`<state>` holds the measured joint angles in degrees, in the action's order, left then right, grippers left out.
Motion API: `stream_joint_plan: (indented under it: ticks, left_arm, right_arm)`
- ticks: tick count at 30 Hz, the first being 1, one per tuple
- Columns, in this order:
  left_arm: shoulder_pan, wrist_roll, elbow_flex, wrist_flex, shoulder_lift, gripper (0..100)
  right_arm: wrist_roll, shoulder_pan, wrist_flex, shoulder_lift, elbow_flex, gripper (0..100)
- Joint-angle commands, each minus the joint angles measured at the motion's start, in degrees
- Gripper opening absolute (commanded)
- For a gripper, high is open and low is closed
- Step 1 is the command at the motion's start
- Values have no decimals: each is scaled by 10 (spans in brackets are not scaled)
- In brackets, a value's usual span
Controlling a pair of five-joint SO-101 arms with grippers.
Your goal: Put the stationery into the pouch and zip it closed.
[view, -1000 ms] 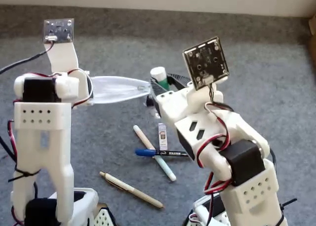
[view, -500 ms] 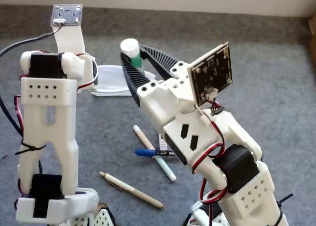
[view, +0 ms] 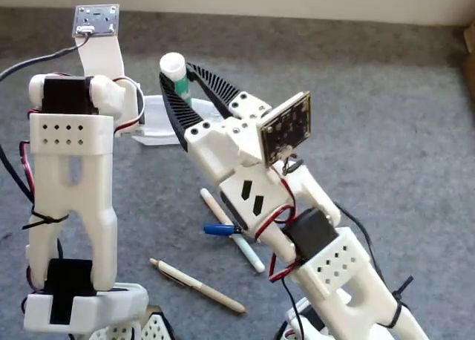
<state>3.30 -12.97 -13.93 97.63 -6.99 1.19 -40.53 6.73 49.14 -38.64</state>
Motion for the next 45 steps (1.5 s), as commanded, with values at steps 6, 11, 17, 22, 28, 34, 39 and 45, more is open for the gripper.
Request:
stream_joint_plan:
  ticks: [6,11,17,22,28,34,39,45]
  left_arm:
    - [-12,-5,-14,2,1,6]
    - [-11,-5,-14,3,1,6]
    - [-11,-5,-14,3,1,6]
    - [-11,-5,-14,3,1,6]
    - [-11,-5,-14,1,1,6]
    - [7,-5,-14,0,4,6]
    - [10,-5,-14,0,5,6]
    - [10,-5,-14,0,5,6]
  right_arm:
    - [-4,-5,-129,9,-68,5]
    - [-4,-4,-145,9,-95,5]
    - [-4,-3,-145,9,-121,5]
    - [-4,-3,-145,10,-149,5]
    - [-4,-3,-131,17,-153,5]
    - [-4,-3,-18,17,-148,9]
    - [-4,-3,15,17,-148,11]
    - [-7,-6,129,17,-103,103]
